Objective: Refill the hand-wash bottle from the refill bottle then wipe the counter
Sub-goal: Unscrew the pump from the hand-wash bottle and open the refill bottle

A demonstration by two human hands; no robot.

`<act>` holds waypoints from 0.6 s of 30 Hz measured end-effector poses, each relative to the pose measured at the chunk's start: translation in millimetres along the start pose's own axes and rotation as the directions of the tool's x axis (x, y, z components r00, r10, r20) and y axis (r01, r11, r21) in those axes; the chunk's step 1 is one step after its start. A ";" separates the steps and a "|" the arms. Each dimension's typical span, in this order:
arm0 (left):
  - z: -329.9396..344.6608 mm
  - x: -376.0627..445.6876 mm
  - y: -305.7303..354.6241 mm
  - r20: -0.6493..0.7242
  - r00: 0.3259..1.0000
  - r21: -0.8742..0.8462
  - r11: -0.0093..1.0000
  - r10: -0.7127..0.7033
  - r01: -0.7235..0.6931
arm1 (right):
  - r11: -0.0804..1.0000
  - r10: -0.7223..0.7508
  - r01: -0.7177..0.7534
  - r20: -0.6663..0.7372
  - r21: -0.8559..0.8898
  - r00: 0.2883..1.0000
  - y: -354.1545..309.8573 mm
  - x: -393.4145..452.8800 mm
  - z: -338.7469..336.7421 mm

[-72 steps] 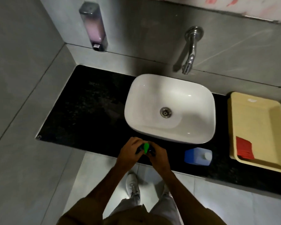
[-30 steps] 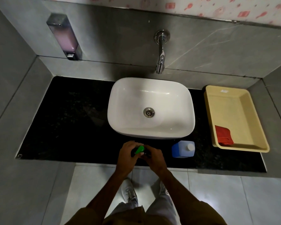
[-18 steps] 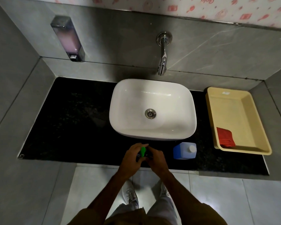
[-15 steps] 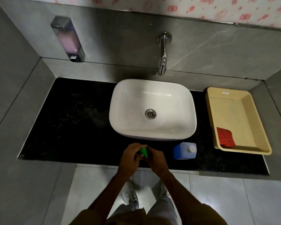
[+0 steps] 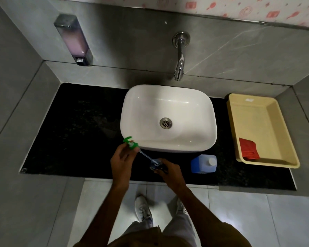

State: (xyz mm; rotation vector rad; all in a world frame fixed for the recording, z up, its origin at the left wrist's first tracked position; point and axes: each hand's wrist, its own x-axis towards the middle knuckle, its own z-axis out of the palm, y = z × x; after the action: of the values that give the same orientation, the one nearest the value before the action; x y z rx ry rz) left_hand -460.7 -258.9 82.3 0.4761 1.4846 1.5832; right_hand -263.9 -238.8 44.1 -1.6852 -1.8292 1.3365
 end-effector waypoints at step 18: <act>-17.5 55.8 -60.3 -0.051 0.988 0.831 0.543 -0.146 0.123 | 0.998 0.043 -0.044 -0.039 -0.042 0.998 17.7 -7.4 3.0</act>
State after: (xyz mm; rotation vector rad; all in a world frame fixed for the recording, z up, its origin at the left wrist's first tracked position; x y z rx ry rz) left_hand -483.7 -231.5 6.3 0.8781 2.1611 0.6247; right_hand -253.5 -249.0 31.3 -1.7694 -1.8217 1.2819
